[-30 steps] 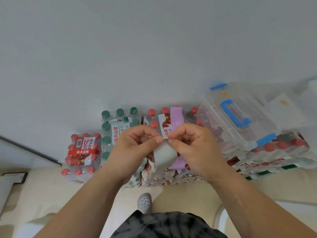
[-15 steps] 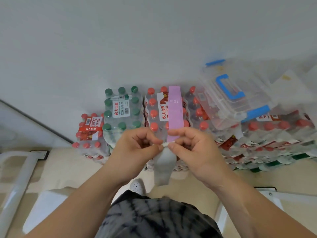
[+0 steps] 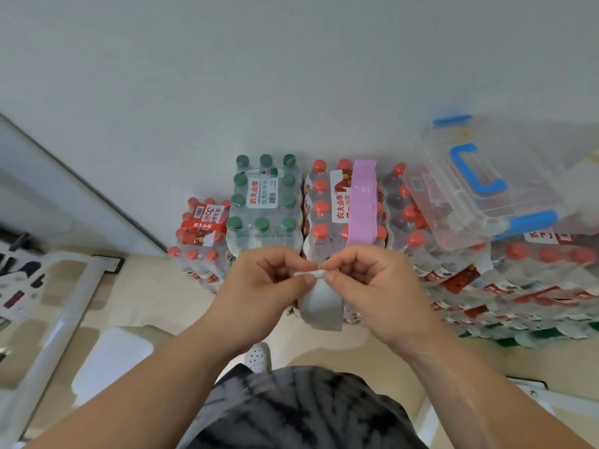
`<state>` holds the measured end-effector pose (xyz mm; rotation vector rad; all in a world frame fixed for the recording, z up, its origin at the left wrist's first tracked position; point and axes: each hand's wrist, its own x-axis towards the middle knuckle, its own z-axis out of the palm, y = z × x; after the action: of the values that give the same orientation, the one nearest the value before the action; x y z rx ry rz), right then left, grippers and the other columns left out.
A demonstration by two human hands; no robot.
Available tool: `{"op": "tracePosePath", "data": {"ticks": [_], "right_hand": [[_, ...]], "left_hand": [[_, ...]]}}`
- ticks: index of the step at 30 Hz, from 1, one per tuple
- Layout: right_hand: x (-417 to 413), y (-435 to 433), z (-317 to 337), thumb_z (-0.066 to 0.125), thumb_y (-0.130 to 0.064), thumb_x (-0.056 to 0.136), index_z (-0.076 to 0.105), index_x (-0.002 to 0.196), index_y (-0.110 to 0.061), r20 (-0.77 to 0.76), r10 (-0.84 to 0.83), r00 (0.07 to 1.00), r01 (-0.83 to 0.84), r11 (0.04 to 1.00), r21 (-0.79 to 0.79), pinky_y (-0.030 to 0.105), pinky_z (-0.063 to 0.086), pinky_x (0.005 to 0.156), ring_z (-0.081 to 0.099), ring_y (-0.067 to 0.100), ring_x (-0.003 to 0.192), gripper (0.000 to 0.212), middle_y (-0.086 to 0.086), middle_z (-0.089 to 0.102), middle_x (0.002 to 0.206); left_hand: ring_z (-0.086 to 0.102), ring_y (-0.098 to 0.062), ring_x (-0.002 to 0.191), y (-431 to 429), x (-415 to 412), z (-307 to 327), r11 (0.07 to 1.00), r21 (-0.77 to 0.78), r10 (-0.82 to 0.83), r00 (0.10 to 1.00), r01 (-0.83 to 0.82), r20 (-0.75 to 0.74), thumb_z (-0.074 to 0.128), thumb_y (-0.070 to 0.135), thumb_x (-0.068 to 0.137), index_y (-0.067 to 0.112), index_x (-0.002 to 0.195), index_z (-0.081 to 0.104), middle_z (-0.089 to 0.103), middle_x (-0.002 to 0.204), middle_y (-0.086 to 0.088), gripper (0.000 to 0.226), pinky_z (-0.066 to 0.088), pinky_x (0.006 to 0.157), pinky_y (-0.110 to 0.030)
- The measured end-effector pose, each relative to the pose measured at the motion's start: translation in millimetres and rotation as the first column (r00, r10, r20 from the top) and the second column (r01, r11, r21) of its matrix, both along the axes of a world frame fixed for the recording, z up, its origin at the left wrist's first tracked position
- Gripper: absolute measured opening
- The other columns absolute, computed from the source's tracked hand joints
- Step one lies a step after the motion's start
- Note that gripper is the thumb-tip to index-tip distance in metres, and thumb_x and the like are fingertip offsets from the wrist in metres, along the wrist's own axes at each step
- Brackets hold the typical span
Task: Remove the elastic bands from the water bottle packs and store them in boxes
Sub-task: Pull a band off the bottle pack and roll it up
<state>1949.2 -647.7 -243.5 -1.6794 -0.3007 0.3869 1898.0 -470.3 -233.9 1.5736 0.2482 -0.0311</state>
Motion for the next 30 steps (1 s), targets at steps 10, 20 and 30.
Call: {"op": "tracePosePath", "data": {"ticks": [10,20,30], "right_hand": [[-8.9,-0.4,10.3,0.074,0.004,0.088,0.078,0.085,-0.022,-0.013,-0.005,1.0,0.007,0.996,0.09,0.027,0.053,0.063,0.063,0.016,0.067,0.026,0.011,0.071,0.075],[-16.4,-10.3,7.9,0.074,0.002,0.087,0.08,0.083,-0.033,-0.024,-0.048,0.999,0.05,0.995,0.081,0.019,0.056,0.072,0.072,0.007,0.078,0.035,-0.007,0.079,0.084],[-14.3,-17.3,10.2,0.073,-0.002,0.091,0.077,0.091,-0.026,-0.077,-0.036,0.996,0.047,0.987,0.152,0.02,0.055,0.069,0.068,0.008,0.074,0.024,-0.005,0.075,0.079]], "left_hand": [[0.065,-0.043,0.076,2.6,-6.7,5.4,1.0,0.026,-0.008,0.995,0.005,0.104,0.073,-0.008,0.084,0.012,0.083,0.078,0.072,0.082,-0.019,0.02,0.053,0.068,-0.042],[0.062,-0.032,0.07,-6.7,-7.1,8.3,0.996,0.065,-0.071,0.995,0.066,0.075,0.074,-0.002,0.086,0.016,0.08,0.078,0.07,0.08,-0.024,0.02,0.051,0.063,-0.041],[0.065,-0.036,0.068,-15.8,-7.6,6.9,0.961,0.269,-0.098,0.984,0.055,0.148,0.068,0.006,0.092,0.029,0.106,0.072,0.071,0.082,-0.006,0.028,0.055,0.058,-0.041]]}}
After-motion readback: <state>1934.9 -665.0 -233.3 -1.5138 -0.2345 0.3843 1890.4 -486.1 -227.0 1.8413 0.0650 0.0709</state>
